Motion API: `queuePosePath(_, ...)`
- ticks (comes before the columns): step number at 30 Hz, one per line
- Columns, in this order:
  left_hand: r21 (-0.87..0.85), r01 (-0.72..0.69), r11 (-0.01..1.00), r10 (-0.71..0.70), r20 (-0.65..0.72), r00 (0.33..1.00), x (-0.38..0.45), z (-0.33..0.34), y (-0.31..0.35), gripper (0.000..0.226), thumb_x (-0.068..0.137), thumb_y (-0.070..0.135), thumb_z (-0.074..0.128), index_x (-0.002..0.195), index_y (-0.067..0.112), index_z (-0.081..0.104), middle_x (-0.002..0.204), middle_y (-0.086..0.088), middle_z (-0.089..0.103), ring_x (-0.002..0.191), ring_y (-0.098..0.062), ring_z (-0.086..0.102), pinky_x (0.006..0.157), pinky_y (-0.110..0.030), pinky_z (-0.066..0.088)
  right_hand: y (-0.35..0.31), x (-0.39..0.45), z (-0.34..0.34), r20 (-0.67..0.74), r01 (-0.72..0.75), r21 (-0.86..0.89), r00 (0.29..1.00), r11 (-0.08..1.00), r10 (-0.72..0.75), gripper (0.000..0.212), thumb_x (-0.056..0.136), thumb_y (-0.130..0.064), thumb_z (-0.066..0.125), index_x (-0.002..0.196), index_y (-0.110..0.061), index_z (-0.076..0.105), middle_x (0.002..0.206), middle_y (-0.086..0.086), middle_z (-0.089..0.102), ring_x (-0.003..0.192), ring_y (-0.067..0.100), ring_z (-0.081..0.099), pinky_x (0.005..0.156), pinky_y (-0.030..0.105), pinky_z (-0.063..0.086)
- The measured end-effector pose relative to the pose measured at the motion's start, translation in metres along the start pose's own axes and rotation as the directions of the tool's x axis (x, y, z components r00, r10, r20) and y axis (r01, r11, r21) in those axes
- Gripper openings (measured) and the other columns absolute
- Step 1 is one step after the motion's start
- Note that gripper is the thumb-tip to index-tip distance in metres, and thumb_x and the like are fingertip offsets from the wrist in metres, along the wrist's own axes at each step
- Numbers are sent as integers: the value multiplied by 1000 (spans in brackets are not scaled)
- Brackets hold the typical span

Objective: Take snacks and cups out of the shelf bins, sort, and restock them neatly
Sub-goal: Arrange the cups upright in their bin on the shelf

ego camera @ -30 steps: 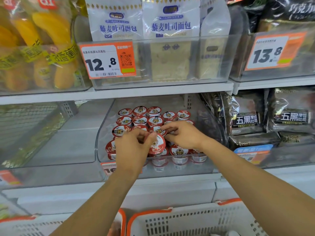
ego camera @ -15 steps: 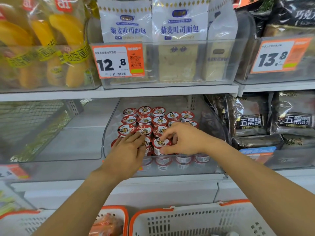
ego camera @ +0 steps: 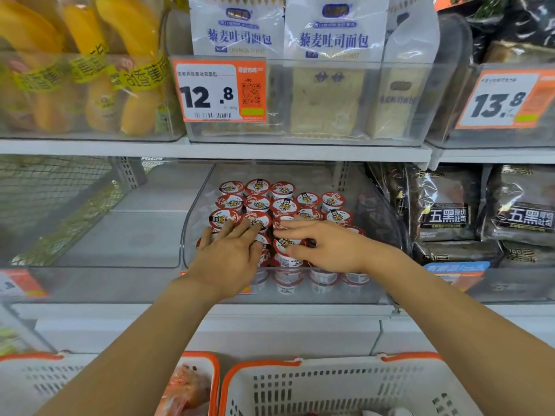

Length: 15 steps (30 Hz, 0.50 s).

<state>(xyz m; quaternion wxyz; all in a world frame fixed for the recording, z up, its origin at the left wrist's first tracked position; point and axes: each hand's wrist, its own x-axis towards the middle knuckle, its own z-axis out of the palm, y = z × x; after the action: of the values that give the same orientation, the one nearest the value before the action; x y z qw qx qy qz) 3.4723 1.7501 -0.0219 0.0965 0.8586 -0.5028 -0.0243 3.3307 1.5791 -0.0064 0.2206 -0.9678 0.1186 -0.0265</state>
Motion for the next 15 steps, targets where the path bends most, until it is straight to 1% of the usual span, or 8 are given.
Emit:
queuePosePath(3,9,2,1000,-2,21,1000,-1,-1,0,54,107,45,17,159,34,9,167,9,6,154,-20,-1,123,-53,-2,2,1,1,3,3,-15,1000,1000,-3,45,105,-32,43,150,-40,42,163,-13,26,153,8,10,127,37,8)
queuePosePath(6,14,-4,1000,4,1,1000,-1,0,0,54,107,45,17,159,33,11,167,8,8,154,-19,1,123,-52,-2,-1,1,4,-11,31,-28,999,999,-31,45,107,-24,39,150,-36,43,164,-11,25,153,7,9,126,31,6)
queuePosePath(8,9,-7,1000,7,-4,1000,-1,0,0,54,107,45,17,159,33,12,167,8,9,154,-19,1,123,-52,-2,-2,1,5,-20,33,-29,999,999,-34,45,107,-23,38,150,-35,43,164,-10,24,154,8,9,126,31,6)
queuePosePath(11,3,-7,1000,7,19,1000,-2,0,-1,54,106,46,17,159,33,12,167,8,7,154,-20,-1,123,-53,-3,-2,-2,7,-12,27,-16,1000,1000,-27,45,107,-26,41,151,-35,42,165,-9,22,154,10,8,127,36,7)
queuePosePath(13,-35,-4,999,5,3,1000,-3,-2,-1,55,106,48,17,158,32,14,167,6,7,154,-21,-3,122,-53,-4,-2,-8,7,-74,46,3,996,999,-46,45,106,-32,46,151,-34,42,164,-8,25,153,9,13,126,35,11)
queuePosePath(14,-56,-11,998,9,-39,999,-3,-2,-1,56,105,50,17,158,30,19,167,4,12,154,-22,0,122,-52,-2,-3,-13,5,-141,76,15,987,997,-73,45,105,-34,50,150,-31,46,162,-7,32,151,9,20,125,33,16)
queuePosePath(15,-77,-29,997,20,-118,993,-3,-3,1,58,104,51,18,155,27,28,164,0,22,153,-24,9,122,-52,4,-2,-19,1,-225,113,13,969,994,-107,43,103,-34,54,146,-28,52,156,-6,42,147,8,29,123,31,22)
